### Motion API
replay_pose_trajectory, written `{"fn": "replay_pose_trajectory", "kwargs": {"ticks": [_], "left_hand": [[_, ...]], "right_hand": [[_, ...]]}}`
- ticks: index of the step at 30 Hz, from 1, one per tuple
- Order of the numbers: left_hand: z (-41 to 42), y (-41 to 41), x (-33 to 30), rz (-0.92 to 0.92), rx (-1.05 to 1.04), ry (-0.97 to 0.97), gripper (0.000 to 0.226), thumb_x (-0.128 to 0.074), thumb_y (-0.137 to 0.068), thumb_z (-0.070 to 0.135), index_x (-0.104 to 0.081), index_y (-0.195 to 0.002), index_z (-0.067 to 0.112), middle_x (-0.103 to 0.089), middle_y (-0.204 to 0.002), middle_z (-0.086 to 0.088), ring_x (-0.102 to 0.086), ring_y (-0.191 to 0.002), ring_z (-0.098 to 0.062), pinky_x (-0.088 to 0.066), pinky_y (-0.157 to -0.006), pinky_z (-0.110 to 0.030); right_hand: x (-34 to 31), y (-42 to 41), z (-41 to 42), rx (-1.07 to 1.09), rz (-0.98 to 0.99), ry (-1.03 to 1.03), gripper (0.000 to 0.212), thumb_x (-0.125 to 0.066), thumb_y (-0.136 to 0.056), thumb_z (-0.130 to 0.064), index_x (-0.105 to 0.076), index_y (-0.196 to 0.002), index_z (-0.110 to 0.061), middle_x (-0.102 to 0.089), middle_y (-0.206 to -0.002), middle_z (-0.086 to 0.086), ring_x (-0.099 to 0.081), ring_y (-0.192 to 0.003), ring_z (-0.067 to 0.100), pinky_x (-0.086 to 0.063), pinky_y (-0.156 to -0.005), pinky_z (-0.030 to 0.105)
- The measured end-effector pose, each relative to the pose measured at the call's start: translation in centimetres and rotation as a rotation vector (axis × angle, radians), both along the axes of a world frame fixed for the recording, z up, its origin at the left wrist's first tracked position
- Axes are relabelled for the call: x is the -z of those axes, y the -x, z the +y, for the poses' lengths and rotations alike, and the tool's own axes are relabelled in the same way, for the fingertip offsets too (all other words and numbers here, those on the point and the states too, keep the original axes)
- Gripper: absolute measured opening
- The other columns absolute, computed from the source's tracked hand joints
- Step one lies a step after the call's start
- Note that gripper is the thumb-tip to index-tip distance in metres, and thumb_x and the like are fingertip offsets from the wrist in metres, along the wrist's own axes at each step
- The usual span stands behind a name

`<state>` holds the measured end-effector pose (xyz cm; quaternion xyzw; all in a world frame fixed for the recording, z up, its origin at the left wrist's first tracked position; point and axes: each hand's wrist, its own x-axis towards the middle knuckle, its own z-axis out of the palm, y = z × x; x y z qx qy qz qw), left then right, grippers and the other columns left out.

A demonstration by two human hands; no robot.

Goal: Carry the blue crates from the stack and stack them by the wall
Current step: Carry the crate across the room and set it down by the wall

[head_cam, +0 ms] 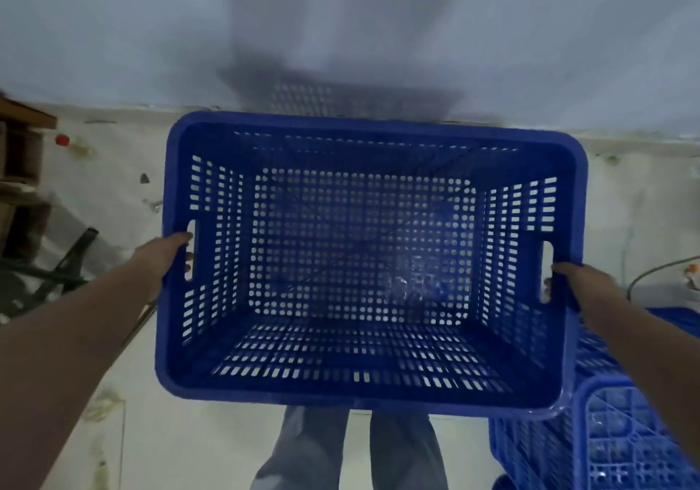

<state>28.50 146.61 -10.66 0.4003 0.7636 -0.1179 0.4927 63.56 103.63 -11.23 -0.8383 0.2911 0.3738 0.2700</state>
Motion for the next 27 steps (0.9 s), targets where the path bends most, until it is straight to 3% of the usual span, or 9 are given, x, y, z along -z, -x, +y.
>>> {"fn": "replay_pose_trajectory", "kwargs": {"ticks": [3,5,10,14,17,22,24,27], "left_hand": [[0.9,-1.5,1.8,0.002,0.036,-0.010,0.050,-0.055,-0.092,0.037,-0.050,-0.131,0.005,-0.060,-0.109,-0.012,-0.055,-0.080,-0.029,-0.047,-0.092,-0.046],[1.1,-2.7,2.8,-0.010,0.058,-0.014,0.049,-0.055,-0.093,0.034,-0.048,-0.133,0.005,-0.058,-0.102,-0.012,-0.053,-0.075,-0.029,-0.045,-0.090,-0.043],[1.6,-4.9,5.4,-0.052,0.079,-0.013,0.048,-0.054,-0.093,0.032,-0.047,-0.134,0.009,-0.056,-0.108,-0.011,-0.053,-0.098,-0.029,-0.045,-0.090,-0.044],[1.7,-5.5,6.5,-0.023,0.060,-0.023,0.047,-0.057,-0.091,0.035,-0.049,-0.129,0.008,-0.058,-0.094,-0.011,-0.054,-0.094,-0.030,-0.046,-0.089,-0.045],[1.5,-5.8,6.7,0.002,0.037,-0.048,0.057,-0.059,-0.088,0.037,-0.046,-0.135,0.007,-0.057,-0.104,-0.013,-0.054,-0.093,-0.031,-0.046,-0.087,-0.046],[1.4,-7.3,5.6,-0.045,0.036,-0.047,0.051,-0.058,-0.090,0.036,-0.049,-0.132,0.009,-0.053,-0.081,-0.007,-0.053,-0.076,-0.028,-0.044,-0.086,-0.043],[1.6,-8.3,5.1,-0.074,0.021,-0.063,0.051,-0.057,-0.090,0.035,-0.050,-0.133,0.008,-0.056,-0.085,-0.006,-0.052,-0.069,-0.024,-0.044,-0.086,-0.043],[2.3,-9.7,4.8,-0.122,-0.013,-0.120,0.049,-0.056,-0.090,0.036,-0.052,-0.131,0.010,-0.058,-0.107,-0.008,-0.053,-0.068,-0.021,-0.044,-0.085,-0.043]], "right_hand": [[1.9,-1.2,0.7,0.019,-0.031,-0.047,0.021,-0.056,-0.093,-0.019,-0.052,-0.110,-0.007,-0.059,-0.079,0.010,-0.054,-0.066,0.025,-0.050,-0.077,0.046],[3.0,-2.1,1.3,0.025,-0.043,-0.064,0.021,-0.055,-0.093,-0.018,-0.052,-0.111,-0.008,-0.058,-0.080,0.009,-0.054,-0.067,0.024,-0.050,-0.083,0.046],[5.5,-4.1,2.0,0.019,-0.050,-0.092,0.032,-0.055,-0.091,-0.019,-0.054,-0.121,-0.009,-0.060,-0.087,0.011,-0.055,-0.069,0.025,-0.050,-0.077,0.043],[6.8,-4.5,2.0,0.036,-0.064,-0.093,0.022,-0.052,-0.092,-0.019,-0.053,-0.112,-0.011,-0.059,-0.085,0.010,-0.054,-0.067,0.023,-0.048,-0.064,0.037],[7.4,-4.6,1.9,0.033,-0.098,-0.089,0.020,-0.051,-0.092,-0.018,-0.053,-0.112,-0.013,-0.058,-0.081,0.008,-0.055,-0.067,0.022,-0.048,-0.073,0.040],[7.1,-5.9,2.4,0.122,-0.058,-0.153,0.019,-0.052,-0.091,-0.018,-0.053,-0.109,-0.014,-0.059,-0.081,0.009,-0.056,-0.070,0.023,-0.048,-0.082,0.043],[6.8,-6.6,3.0,0.132,-0.057,-0.206,0.018,-0.051,-0.092,-0.017,-0.052,-0.110,-0.014,-0.057,-0.083,0.009,-0.054,-0.070,0.023,-0.049,-0.075,0.041],[6.7,-7.9,3.9,0.123,-0.043,-0.248,0.018,-0.048,-0.093,-0.018,-0.051,-0.111,-0.013,-0.055,-0.083,0.008,-0.052,-0.069,0.023,-0.047,-0.063,0.036]]}}
